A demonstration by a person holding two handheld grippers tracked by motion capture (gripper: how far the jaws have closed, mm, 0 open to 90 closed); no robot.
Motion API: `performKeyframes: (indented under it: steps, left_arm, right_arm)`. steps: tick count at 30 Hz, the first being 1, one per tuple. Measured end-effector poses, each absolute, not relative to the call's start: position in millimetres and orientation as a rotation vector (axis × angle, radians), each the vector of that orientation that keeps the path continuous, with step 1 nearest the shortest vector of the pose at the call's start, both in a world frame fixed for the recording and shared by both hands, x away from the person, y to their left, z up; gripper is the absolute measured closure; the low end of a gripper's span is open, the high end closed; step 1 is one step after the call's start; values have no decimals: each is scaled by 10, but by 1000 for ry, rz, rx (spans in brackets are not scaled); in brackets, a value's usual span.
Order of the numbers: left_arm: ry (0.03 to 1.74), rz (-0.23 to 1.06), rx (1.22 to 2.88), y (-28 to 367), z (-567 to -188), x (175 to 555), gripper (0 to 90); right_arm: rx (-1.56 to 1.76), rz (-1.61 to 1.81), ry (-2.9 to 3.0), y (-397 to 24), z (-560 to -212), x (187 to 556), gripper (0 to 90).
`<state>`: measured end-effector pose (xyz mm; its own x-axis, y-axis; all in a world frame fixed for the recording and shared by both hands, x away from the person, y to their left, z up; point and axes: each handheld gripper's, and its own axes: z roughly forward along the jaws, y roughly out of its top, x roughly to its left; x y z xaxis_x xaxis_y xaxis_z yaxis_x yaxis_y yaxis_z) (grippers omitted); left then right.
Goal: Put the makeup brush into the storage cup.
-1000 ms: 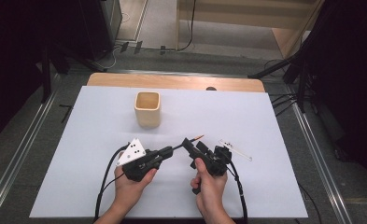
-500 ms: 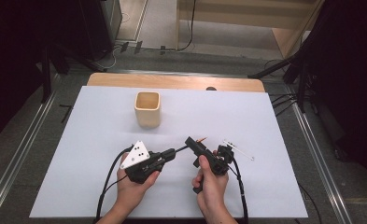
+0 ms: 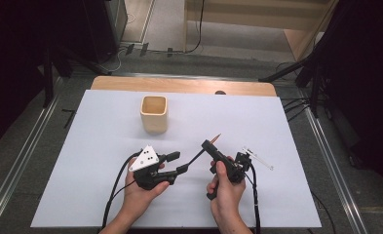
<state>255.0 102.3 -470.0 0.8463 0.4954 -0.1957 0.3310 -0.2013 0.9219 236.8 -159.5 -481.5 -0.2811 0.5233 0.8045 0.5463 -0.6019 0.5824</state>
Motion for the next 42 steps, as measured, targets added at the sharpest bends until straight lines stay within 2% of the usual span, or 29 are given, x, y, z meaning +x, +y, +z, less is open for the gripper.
performKeyframes:
  steps: [14,26,32,35,37,38,42]
  left_arm:
    - [616,221,1835,1003,-4641,2517,484]
    - [607,242,1873,965,-4601,2481,668]
    - [613,223,1878,958,-4593,2480,717]
    - [612,222,1883,964,-4586,2475,815]
    - [596,229,1892,963,-4584,2466,842]
    - [596,239,1895,960,-4582,2462,846]
    - [595,240,1889,995,-4576,2479,848]
  right_arm:
    - [-1711,-2172,-2027,-1328,-4533,2274,841]
    - [-1514,-2136,-2260,-1093,-4497,2216,841]
    - [-1456,-2134,-2277,-1044,-4486,2196,840]
    - [-1452,-2124,-2283,-1038,-4496,2199,840]
    - [-1442,-2124,-2287,-1038,-4498,2204,834]
    - [-1437,-2126,-2288,-1041,-4499,2207,809]
    - [-1398,-2201,-2305,-1079,-4494,2208,576]
